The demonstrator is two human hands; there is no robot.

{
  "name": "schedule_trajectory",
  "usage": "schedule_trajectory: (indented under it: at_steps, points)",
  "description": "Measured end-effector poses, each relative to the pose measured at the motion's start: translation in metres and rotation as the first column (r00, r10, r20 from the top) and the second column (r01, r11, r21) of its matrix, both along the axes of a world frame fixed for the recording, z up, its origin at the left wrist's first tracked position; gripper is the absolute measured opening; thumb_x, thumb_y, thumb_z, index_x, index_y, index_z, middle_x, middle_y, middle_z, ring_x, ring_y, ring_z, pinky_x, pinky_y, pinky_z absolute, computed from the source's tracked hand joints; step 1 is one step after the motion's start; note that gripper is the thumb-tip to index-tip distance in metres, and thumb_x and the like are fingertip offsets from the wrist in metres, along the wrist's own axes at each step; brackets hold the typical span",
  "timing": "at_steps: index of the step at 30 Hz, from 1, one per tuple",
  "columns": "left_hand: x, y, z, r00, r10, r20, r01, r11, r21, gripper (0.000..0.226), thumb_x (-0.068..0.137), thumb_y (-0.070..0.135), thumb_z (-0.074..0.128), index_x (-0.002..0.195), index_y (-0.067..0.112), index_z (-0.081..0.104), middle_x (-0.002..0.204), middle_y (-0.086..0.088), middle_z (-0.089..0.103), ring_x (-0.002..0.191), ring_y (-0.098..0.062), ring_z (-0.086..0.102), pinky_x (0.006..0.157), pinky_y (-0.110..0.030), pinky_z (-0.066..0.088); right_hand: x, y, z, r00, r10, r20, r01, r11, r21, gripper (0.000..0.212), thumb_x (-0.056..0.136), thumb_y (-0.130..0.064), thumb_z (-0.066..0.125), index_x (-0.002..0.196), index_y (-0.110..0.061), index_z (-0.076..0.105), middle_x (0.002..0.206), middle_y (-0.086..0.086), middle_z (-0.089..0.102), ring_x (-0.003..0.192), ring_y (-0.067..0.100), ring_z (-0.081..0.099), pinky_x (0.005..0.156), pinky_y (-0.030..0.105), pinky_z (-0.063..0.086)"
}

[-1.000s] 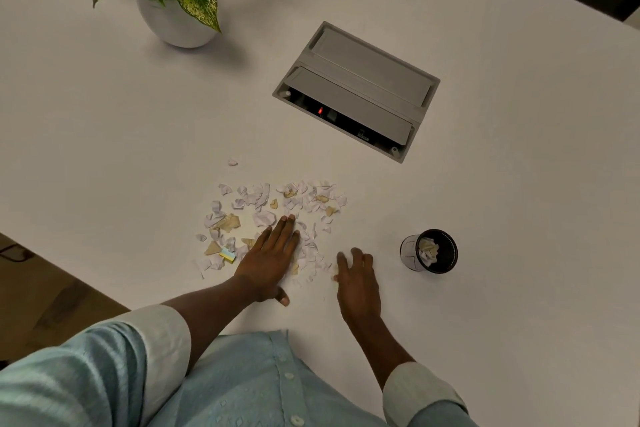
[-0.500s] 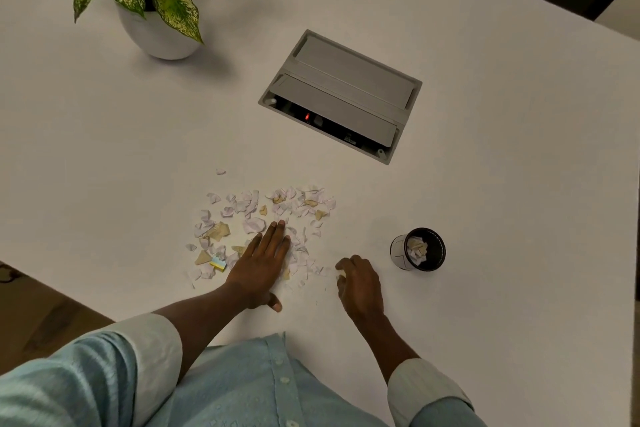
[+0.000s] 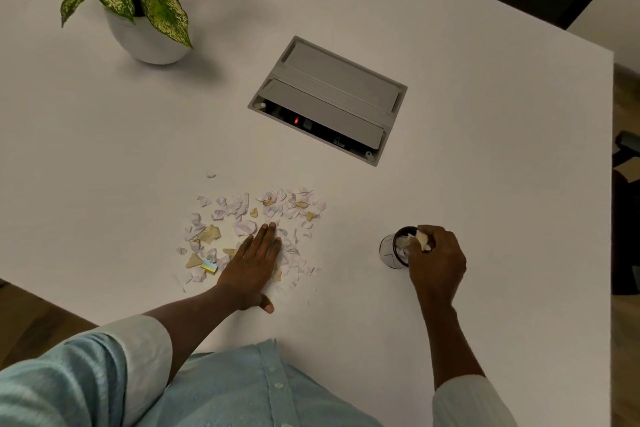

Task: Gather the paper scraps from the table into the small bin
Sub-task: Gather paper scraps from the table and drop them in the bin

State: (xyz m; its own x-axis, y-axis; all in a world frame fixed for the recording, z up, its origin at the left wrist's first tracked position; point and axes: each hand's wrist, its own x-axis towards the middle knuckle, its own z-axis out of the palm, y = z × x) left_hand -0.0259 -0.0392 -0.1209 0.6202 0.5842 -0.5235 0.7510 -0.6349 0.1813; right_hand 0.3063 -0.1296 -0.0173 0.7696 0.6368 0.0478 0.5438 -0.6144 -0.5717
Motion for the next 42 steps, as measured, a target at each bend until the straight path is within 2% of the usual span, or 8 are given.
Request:
schedule_trajectory:
  at_steps: [4,9,12,14,18,23,32,42]
  points:
    - [-0.001,0.001,0.002,1.0,-0.021,0.003,0.021,1.0,0.011,0.156,0.065,0.079,0.08,0.164,0.004,-0.014,0.165,-0.022,-0.038,0.154,-0.042,-0.033,0.133,-0.052,-0.004,0.005,-0.005,-0.008,0.987,0.064,0.145,-0.042,0.987,-0.152,0.027,0.087,-0.026,0.074,0.112,-0.023,0.067,0.106,0.001,0.067,0.105,0.026,0.061,0.073,0.037,0.05]
    - [-0.003,-0.002,0.0,0.999,-0.034,0.032,0.033,0.999,0.026,0.152,0.068,0.08,0.077,0.165,0.004,-0.011,0.165,-0.024,-0.038,0.154,-0.043,-0.033,0.132,-0.051,-0.007,-0.022,0.0,-0.015,0.952,0.161,0.259,-0.155,0.987,-0.042,0.011,0.09,-0.02,0.066,0.099,-0.025,0.068,0.1,-0.004,0.064,0.097,0.021,0.061,0.071,0.024,0.041]
    - [-0.006,-0.004,0.0,0.994,-0.061,0.088,0.056,0.997,0.061,0.147,0.067,0.091,0.065,0.166,0.006,-0.004,0.165,-0.024,-0.038,0.157,-0.043,-0.03,0.134,-0.052,0.001,-0.056,0.001,-0.027,0.929,0.357,0.102,-0.361,0.932,0.029,0.016,0.087,-0.019,0.075,0.102,-0.023,0.069,0.099,-0.005,0.066,0.085,0.016,0.064,0.083,0.01,0.043]
    - [-0.007,-0.004,0.001,0.99,-0.042,0.136,0.036,0.998,0.047,0.144,0.067,0.093,0.062,0.166,0.007,0.002,0.168,-0.021,-0.035,0.16,-0.043,-0.019,0.133,-0.053,0.011,-0.081,-0.002,-0.037,0.892,0.448,-0.05,-0.45,0.892,-0.031,0.028,0.086,-0.028,0.078,0.111,-0.027,0.065,0.103,-0.008,0.062,0.082,0.009,0.062,0.078,0.025,0.054]
    - [-0.007,-0.005,0.001,0.979,0.003,0.206,-0.009,1.0,0.027,0.134,0.07,0.065,0.086,0.166,0.01,0.01,0.173,-0.017,-0.022,0.159,-0.041,0.015,0.125,-0.05,0.033,-0.121,-0.004,-0.058,0.792,0.507,-0.339,-0.597,0.76,-0.258,0.074,0.08,-0.049,0.08,0.142,-0.028,0.045,0.13,-0.004,0.05,0.114,0.016,0.06,0.09,0.041,0.057]
    - [-0.004,0.0,-0.004,0.978,0.055,0.203,-0.052,0.998,-0.02,0.125,0.079,0.043,0.089,0.168,0.016,0.005,0.176,-0.015,-0.013,0.158,-0.042,0.017,0.122,-0.053,0.037,-0.145,0.009,-0.075,0.708,0.57,-0.417,-0.705,0.612,-0.36,0.11,0.076,-0.044,0.086,0.16,-0.029,0.017,0.143,0.004,0.029,0.124,0.021,0.051,0.094,0.04,0.057]
    - [0.015,0.021,-0.001,0.965,0.122,0.232,-0.117,0.992,-0.038,0.105,0.088,0.019,0.082,0.167,0.01,0.014,0.175,-0.018,0.005,0.153,-0.038,0.024,0.115,-0.045,0.047,-0.148,0.057,-0.092,0.676,0.654,-0.339,-0.735,0.561,-0.381,0.083,0.086,-0.031,0.081,0.153,-0.032,0.033,0.14,0.004,0.03,0.123,0.022,0.054,0.095,0.036,0.057]
    - [0.015,0.019,0.004,0.934,0.171,0.313,-0.183,0.983,0.007,0.013,0.1,0.01,0.059,0.11,0.012,0.068,0.119,-0.008,0.061,0.106,-0.024,0.051,0.084,-0.038,0.049,-0.153,0.054,-0.098,0.622,0.756,-0.204,-0.766,0.535,-0.356,0.018,0.098,-0.019,0.062,0.116,-0.015,0.064,0.117,0.007,0.055,0.103,0.023,0.058,0.083,0.033,0.053]
